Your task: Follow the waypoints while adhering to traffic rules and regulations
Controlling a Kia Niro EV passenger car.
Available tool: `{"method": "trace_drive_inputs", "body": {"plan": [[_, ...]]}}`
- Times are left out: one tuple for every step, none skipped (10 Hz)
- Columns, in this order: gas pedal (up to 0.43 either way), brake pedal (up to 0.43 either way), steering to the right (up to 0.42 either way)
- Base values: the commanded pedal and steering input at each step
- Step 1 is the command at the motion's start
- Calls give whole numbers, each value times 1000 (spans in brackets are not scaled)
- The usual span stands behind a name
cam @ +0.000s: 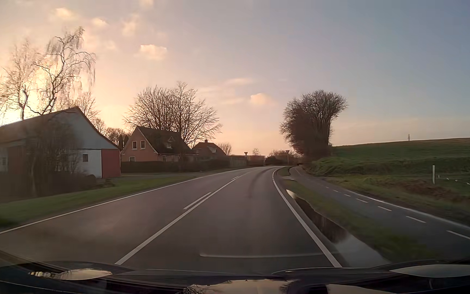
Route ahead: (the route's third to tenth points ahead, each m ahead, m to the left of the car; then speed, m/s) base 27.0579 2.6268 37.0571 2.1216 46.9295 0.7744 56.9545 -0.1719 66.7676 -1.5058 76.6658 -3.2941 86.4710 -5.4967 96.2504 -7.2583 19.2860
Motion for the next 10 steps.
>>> {"method": "trace_drive_inputs", "body": {"plan": [[197,0,13],[209,0,13],[209,0,13],[209,0,13],[209,0,13],[209,0,13],[209,0,13],[197,0,13],[197,0,13],[197,0,14]]}}
